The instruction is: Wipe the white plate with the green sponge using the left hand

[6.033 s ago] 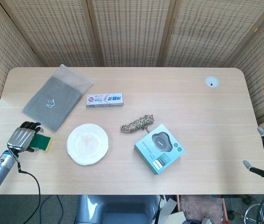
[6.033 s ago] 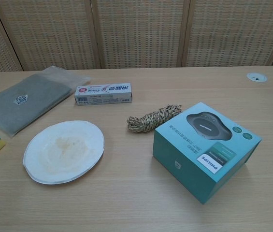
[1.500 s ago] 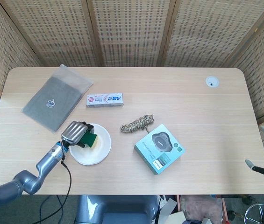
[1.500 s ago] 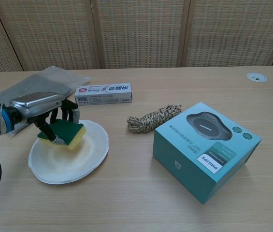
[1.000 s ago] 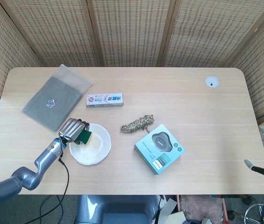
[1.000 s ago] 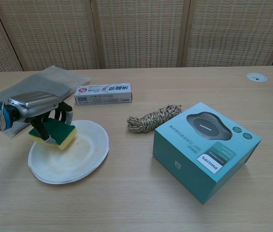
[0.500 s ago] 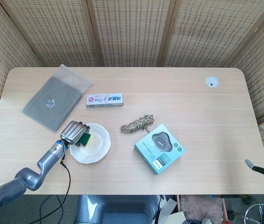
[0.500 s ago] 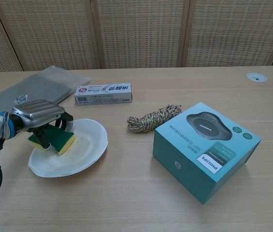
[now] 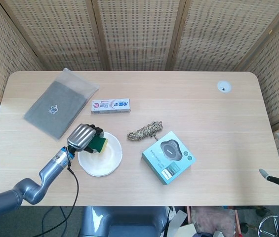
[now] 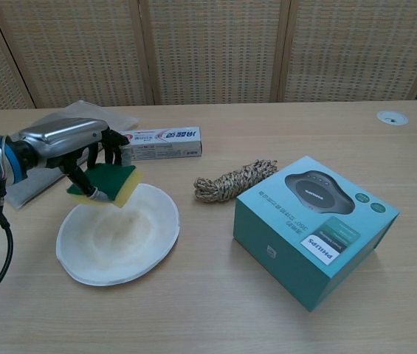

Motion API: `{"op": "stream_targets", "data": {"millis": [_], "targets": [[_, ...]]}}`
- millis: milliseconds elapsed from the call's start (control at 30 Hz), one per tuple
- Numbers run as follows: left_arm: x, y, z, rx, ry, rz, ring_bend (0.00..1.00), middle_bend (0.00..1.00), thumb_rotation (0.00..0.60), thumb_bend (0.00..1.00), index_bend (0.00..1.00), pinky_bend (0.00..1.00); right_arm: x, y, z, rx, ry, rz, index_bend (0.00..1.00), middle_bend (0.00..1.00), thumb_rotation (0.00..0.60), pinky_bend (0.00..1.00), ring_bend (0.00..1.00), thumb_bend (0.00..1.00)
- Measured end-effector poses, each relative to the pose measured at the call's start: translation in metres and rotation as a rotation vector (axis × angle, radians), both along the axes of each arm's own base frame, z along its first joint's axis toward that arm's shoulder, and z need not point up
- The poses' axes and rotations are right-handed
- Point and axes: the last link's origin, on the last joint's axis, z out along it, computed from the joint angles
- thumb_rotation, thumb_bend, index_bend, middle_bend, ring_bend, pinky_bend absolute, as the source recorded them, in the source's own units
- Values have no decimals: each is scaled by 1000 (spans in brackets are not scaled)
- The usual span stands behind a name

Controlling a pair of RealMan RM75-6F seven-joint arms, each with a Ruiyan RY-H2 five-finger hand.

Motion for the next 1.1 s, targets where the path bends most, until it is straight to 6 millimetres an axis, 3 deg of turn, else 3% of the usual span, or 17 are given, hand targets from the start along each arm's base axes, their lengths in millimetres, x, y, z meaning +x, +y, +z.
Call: {"op": "stream_targets", "data": {"millis": [633,867,1100], "targets": [[-38,-5,-40,-96,-110,257,433,527,600,184,587,507,0,0,-1,-1,4,-2,50,0,600,0,0,0],[-38,-10,-48,-112,-143,242,433,528,600,183,588,506,0,0,0,-2,3,-2,50,0,600,0,0,0],[-26,-7,-36,-85,-221,200,433,528,600,183,587,506,0,1,2,-4,-4,2,50,0,600,0,0,0]]}}
